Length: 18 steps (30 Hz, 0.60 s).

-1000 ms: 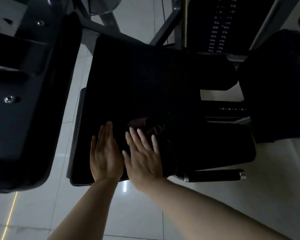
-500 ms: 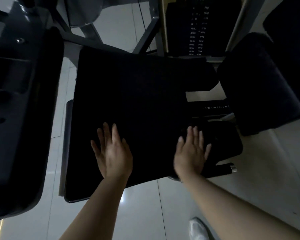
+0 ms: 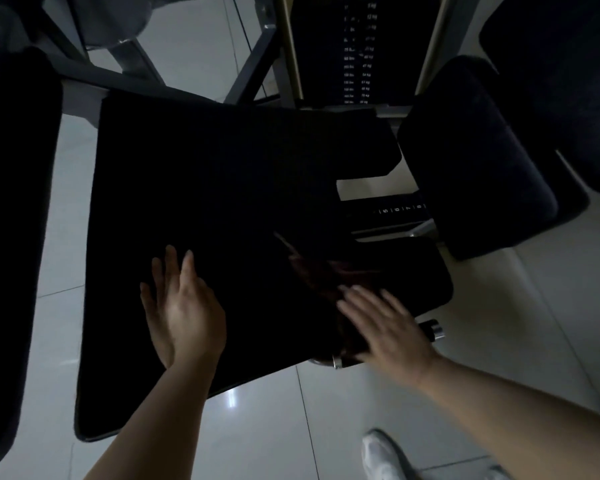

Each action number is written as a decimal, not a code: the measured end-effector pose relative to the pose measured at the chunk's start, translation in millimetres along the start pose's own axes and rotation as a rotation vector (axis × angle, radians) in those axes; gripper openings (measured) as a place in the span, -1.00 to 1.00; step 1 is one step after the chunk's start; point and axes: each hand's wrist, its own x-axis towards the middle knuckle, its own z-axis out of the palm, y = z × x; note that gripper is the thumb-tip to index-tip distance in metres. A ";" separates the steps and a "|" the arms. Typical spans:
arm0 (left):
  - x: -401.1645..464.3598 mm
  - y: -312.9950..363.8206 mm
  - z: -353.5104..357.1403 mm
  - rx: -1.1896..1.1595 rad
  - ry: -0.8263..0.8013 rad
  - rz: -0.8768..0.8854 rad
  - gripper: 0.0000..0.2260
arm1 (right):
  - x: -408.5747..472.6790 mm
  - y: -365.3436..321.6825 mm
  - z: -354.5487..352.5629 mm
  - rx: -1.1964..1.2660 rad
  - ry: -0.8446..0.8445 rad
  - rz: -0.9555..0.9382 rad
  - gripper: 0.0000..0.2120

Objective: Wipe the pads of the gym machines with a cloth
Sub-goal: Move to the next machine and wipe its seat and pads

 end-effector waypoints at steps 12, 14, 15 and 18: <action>1.2 10.7 -0.6 0.057 -0.063 -0.028 -0.53 | 1.7 -84.0 25.1 0.052 0.159 0.080 -0.23; 2.3 9.4 -1.8 0.036 -0.056 -0.019 -0.54 | 25.0 -134.9 22.9 0.155 0.224 0.004 -0.27; 2.8 8.3 -2.3 0.018 -0.046 -0.014 -0.55 | 35.8 -154.6 18.4 0.208 0.241 -0.007 -0.30; 3.7 4.1 -2.8 -0.008 -0.019 0.006 -0.56 | 51.9 -165.3 7.2 0.211 0.235 -0.046 -0.42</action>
